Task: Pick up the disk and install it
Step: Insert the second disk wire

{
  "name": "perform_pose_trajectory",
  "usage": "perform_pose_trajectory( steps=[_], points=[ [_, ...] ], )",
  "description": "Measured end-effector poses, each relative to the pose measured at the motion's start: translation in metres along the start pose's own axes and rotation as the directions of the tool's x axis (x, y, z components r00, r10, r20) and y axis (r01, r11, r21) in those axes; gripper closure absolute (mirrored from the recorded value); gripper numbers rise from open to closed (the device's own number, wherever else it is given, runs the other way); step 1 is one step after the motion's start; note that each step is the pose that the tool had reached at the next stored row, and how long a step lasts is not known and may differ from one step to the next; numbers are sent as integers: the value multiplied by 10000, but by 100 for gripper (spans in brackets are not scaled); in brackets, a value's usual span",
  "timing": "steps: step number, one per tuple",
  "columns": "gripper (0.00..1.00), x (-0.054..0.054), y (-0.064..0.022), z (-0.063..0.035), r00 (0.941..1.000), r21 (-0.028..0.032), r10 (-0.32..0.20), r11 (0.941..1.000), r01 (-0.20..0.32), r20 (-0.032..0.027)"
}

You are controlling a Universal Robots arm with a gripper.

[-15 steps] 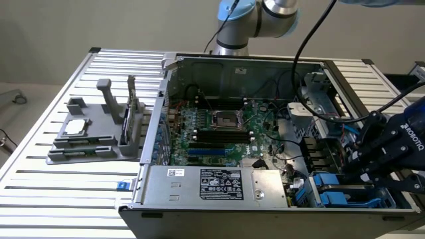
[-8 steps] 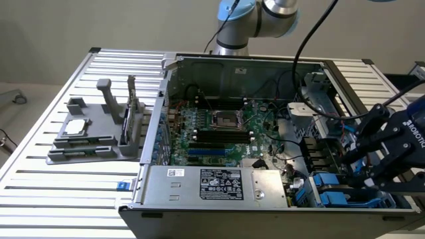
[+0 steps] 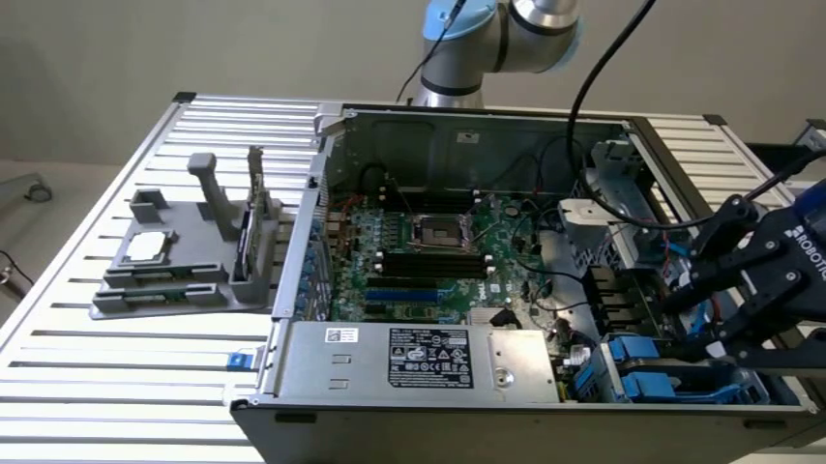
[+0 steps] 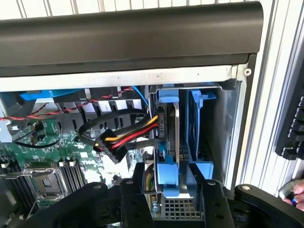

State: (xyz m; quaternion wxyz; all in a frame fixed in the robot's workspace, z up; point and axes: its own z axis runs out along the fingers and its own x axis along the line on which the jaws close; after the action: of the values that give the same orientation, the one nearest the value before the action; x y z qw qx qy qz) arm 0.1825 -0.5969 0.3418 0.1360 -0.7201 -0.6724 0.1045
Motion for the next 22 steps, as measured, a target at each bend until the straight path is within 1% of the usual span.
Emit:
perform_pose_trajectory(
  steps=[4, 5, 6, 7, 8, 9, 13, 16, 22],
  points=[
    [52, -22, -125, 19, 10000, 3, 1, 10000, -1, 2],
    [54, -28, -160, 22, 10000, 3, 1, 10000, -1, 1],
    [60, -34, -197, 22, 10000, 3, 1, 10000, -1, 1],
    [60, -39, -233, 20, 10000, 3, 2, 10000, -2, 2],
    [67, -44, -268, 15, 10000, 2, 2, 10000, -2, 4],
    [67, -48, -303, 8, 10000, 2, 1, 10000, -1, 2],
    [89, -63, -454, -30, 10000, 3, 1, 10000, -1, -2],
    [89, -71, -557, -53, 10000, 4, -7, 10000, 7, -19],
    [89, -71, -566, -55, 10000, 1, -7, 10000, 7, -22]
  ],
)
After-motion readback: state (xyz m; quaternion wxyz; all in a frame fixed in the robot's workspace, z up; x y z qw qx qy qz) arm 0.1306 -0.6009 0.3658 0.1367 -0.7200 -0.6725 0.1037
